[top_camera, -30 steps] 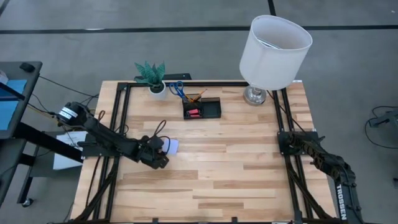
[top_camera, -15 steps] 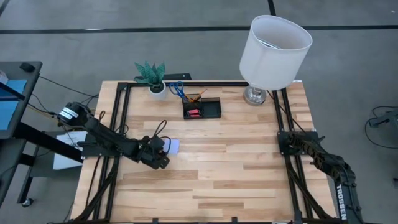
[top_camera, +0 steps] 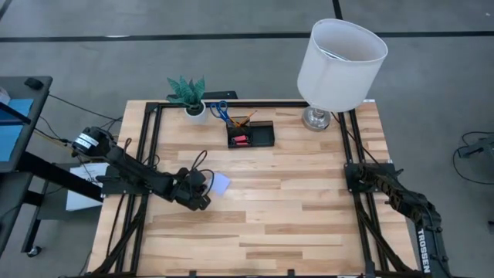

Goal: Pick and place office supplies into organizer
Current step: Put the white sticky notes into the desk organizer

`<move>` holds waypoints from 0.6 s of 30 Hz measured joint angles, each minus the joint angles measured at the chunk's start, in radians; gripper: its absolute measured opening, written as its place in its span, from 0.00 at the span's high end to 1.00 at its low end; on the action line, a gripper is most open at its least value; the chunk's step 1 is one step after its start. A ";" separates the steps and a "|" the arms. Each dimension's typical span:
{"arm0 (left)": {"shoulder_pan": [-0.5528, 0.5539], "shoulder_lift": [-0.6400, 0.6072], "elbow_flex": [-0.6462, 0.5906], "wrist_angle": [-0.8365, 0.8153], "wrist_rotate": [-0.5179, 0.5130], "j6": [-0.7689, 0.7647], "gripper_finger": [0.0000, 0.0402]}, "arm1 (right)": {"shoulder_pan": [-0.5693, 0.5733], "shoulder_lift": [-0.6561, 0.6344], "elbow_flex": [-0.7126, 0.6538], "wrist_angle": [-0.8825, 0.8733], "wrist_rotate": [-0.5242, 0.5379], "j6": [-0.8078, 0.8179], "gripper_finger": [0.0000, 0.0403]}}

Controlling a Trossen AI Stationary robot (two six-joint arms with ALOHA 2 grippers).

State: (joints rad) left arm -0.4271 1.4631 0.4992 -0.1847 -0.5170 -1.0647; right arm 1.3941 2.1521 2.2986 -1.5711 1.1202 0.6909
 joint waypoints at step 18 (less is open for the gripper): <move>0.000 -0.002 0.000 0.088 -0.082 0.003 1.00 | 0.000 0.000 0.000 0.000 -0.013 0.009 0.71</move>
State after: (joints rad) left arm -0.4267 1.4608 0.4992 -0.0966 -0.5991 -1.0619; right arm 1.3937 2.1521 2.2982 -1.5711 1.1071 0.7002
